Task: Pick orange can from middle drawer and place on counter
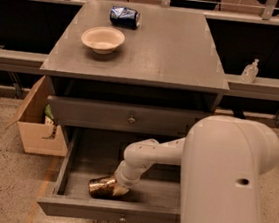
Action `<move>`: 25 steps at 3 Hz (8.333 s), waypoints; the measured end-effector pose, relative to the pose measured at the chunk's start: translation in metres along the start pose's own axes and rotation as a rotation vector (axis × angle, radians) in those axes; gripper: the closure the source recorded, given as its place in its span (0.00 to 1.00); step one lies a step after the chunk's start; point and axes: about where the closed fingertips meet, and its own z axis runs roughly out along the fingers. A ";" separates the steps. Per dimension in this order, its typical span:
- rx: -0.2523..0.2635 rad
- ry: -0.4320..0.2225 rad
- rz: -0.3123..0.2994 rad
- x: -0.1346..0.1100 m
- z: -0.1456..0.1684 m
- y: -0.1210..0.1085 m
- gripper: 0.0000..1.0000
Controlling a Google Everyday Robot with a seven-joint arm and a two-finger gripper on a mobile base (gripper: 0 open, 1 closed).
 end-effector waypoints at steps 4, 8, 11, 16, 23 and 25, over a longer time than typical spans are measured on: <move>0.631 0.271 0.012 0.081 -0.291 0.019 1.00; 0.817 0.440 -0.098 0.068 -0.368 0.014 1.00; 0.899 0.628 -0.199 0.035 -0.491 0.011 1.00; 0.987 0.845 -0.710 -0.013 -0.626 -0.087 1.00; 0.922 1.136 -1.136 -0.038 -0.594 -0.190 0.05; 0.916 1.164 -1.121 -0.034 -0.593 -0.189 0.00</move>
Offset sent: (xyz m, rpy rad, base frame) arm -0.0013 -0.1686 0.2675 -0.1606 -0.6492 -0.2337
